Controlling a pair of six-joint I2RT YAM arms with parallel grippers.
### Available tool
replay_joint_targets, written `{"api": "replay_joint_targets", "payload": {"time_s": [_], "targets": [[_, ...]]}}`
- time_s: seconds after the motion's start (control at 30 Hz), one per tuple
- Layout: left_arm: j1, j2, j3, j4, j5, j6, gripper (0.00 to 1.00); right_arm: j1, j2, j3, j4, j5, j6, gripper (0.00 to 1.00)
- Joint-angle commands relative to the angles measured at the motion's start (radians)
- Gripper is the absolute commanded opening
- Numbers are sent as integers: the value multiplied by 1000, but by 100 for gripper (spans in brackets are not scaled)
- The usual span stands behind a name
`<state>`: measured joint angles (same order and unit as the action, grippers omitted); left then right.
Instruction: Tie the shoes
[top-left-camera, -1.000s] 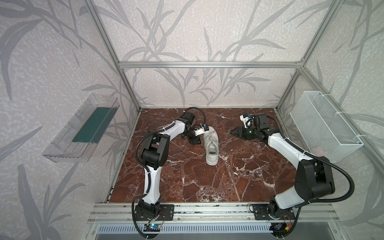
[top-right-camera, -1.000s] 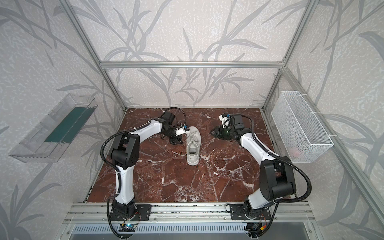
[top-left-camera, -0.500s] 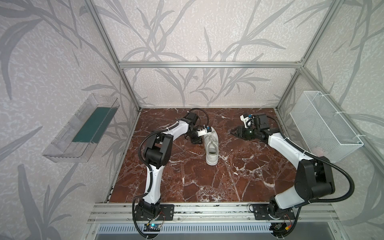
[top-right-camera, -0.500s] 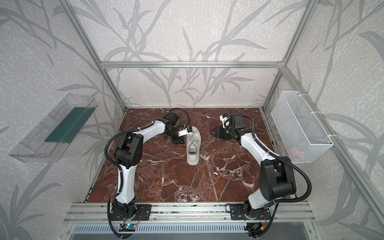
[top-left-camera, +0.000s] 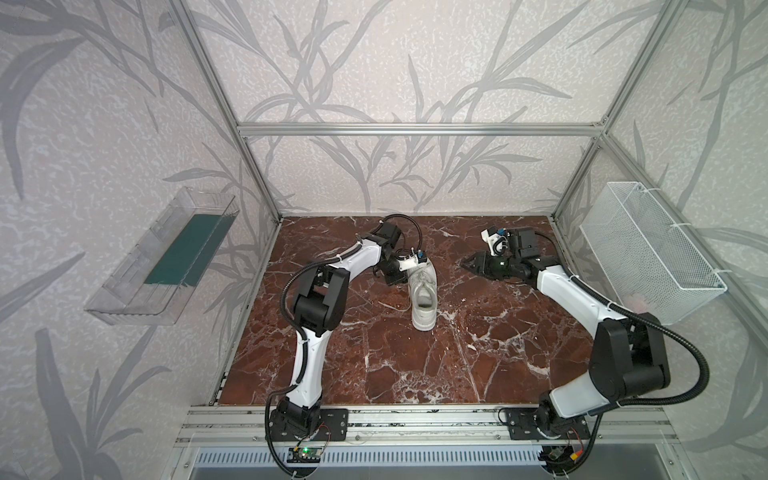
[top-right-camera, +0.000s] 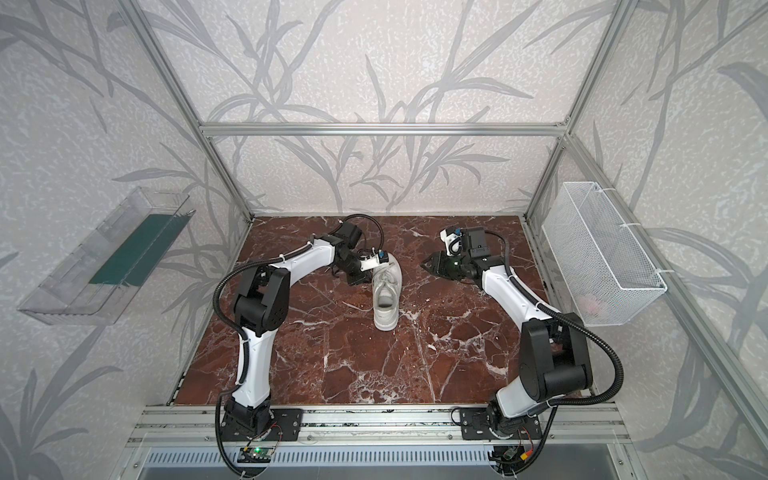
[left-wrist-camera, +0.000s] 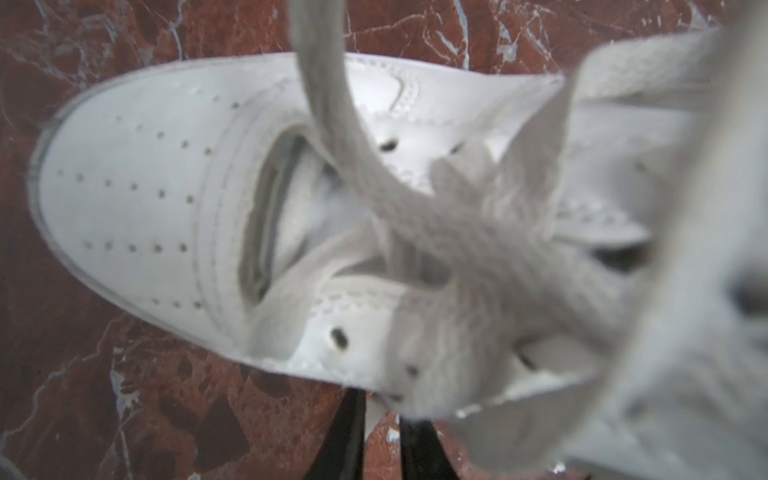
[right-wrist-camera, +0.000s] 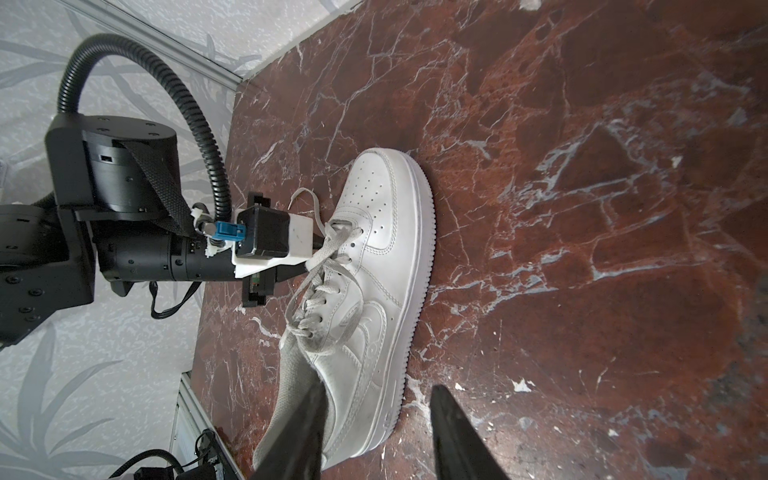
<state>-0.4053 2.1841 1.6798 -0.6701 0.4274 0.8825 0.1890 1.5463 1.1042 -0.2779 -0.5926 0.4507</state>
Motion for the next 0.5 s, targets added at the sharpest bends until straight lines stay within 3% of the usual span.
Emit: {"api": "replay_joint_targets", "payload": {"time_s": [0.0,0.1,0.47], "targets": [[-3,16,23,-37,2,15,9,-9,-41,4,-21,-6,-15,43],[-2,17,32,-45,-11,3,0,-9,-44,3,-21,-6,-15,43],[5,-23,33,-76,2,38,0,-9,-33,-1,-7,-19,0,43]]}}
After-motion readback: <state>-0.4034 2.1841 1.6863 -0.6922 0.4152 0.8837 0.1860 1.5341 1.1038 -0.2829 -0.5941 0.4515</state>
